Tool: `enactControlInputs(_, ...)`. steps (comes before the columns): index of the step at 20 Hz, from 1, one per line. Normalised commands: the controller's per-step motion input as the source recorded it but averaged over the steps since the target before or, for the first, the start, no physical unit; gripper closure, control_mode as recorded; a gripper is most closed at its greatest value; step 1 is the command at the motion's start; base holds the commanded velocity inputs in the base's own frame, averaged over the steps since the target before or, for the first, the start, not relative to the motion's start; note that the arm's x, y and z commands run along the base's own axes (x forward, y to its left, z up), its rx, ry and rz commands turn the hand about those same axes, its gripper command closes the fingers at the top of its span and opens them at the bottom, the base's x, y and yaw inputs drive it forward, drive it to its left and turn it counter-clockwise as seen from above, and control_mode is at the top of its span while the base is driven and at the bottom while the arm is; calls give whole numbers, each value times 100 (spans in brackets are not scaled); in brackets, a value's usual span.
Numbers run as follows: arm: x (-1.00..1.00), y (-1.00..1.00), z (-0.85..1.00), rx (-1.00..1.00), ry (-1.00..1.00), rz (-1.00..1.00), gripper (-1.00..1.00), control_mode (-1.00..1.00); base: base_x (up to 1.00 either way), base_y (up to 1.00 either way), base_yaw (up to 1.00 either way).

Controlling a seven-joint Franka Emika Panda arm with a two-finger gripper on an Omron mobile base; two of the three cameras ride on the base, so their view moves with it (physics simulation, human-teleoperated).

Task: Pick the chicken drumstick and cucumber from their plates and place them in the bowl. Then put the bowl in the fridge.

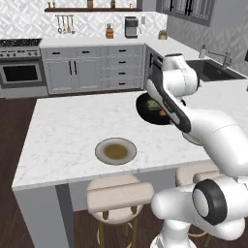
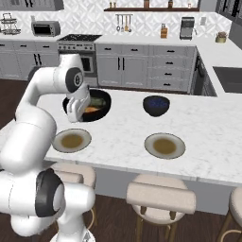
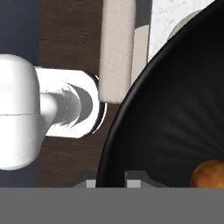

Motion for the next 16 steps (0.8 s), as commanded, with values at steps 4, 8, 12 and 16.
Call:
enactControlInputs(4,-33,-18,0,20,0,32,100,-100,0,0,0)
enactControlInputs(8,-32,-8,0,6,0,7,100,-100,0,0,0)
enactControlInputs(12,-46,-9,-9,1,0,-6,100,-100,0,0,0)
enactControlInputs(16,-44,0,-1,0,0,-14,100,-100,0,0,0)
